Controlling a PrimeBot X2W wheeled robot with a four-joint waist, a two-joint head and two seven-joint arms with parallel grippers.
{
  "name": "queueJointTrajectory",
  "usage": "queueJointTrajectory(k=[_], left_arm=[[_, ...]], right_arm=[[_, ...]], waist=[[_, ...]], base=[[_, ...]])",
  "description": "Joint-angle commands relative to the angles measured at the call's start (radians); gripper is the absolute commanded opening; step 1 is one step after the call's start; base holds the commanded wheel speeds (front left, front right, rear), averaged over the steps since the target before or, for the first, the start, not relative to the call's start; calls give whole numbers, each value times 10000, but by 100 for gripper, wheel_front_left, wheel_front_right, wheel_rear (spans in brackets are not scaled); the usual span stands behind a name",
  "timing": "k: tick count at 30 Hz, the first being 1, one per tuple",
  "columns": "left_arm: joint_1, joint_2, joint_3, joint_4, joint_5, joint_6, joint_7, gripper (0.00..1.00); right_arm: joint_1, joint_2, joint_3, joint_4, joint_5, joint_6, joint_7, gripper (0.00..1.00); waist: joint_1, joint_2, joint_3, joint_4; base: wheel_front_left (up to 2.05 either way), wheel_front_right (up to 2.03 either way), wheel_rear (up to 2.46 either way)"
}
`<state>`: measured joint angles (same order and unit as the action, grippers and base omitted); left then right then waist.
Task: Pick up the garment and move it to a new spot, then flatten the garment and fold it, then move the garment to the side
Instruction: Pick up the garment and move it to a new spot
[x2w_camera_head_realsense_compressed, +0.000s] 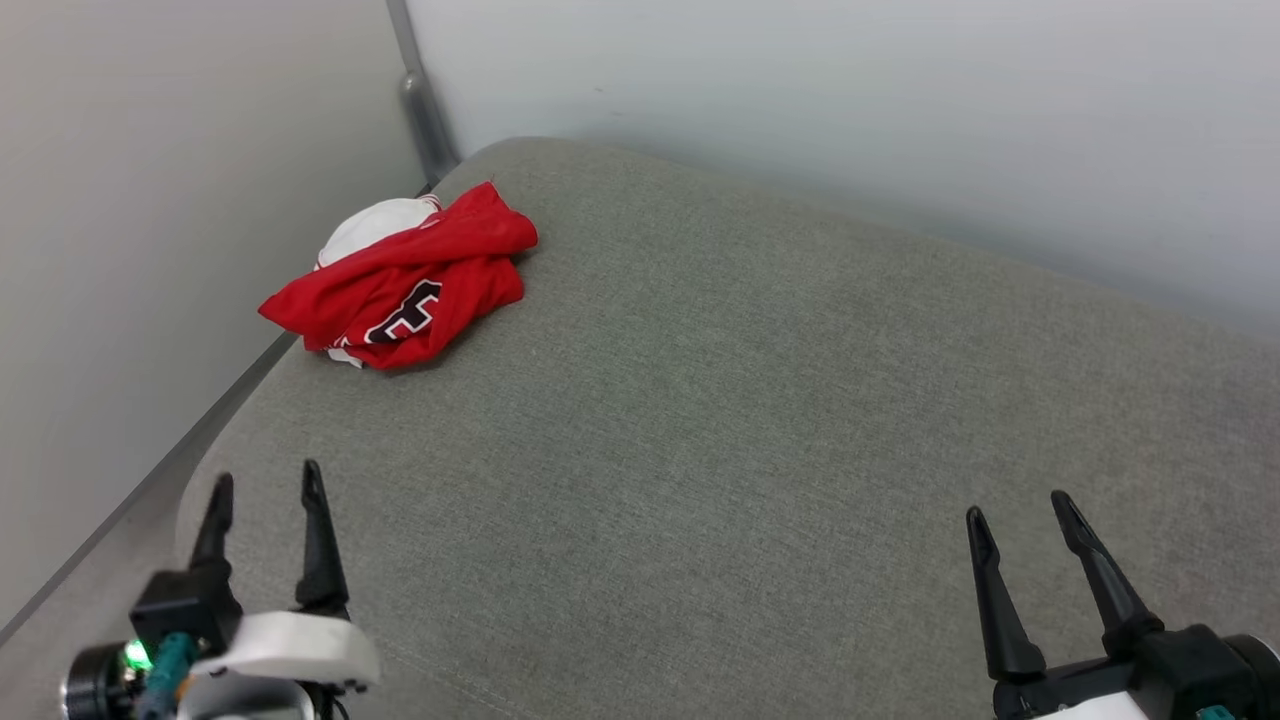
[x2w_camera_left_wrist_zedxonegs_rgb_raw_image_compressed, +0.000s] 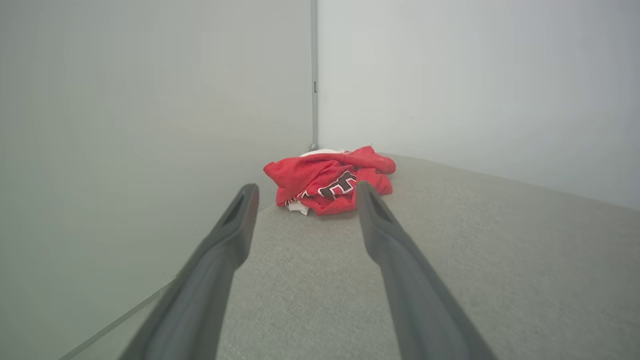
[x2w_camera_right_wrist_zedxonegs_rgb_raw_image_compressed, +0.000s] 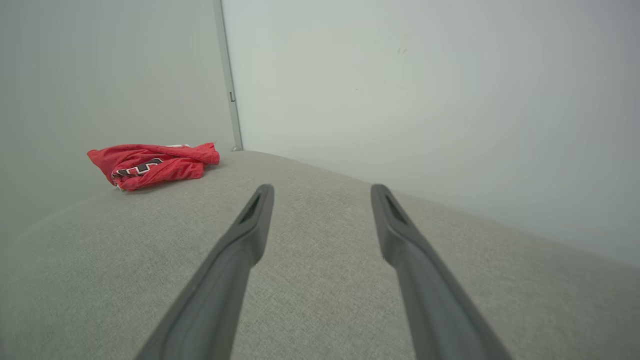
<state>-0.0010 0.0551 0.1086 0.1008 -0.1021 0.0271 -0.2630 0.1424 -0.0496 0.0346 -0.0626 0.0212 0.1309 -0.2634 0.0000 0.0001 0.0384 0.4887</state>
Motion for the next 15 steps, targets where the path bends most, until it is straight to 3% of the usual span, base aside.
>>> queueJointTrajectory(k=[1, 11, 15], left_arm=[[-236, 111, 108, 7, 2, -56, -28, 100], [-3615, 1124, 1509, 1050, -481, -706, -28, 100], [-5174, 1814, 1842, 1751, -764, -993, -28, 100]], right_arm=[[-162, -12, -25, -53, -71, -3, -21, 100], [-864, -12, -360, -434, -926, -3, -21, 100], [-1201, -12, -520, -711, -1298, -3, -21, 100]], waist=[[0, -1, 136, -96], [0, -1, 1744, -806], [0, -1, 2608, -1003]], base=[[0, 0, 0], [0, 0, 0], [0, 0, 0]])
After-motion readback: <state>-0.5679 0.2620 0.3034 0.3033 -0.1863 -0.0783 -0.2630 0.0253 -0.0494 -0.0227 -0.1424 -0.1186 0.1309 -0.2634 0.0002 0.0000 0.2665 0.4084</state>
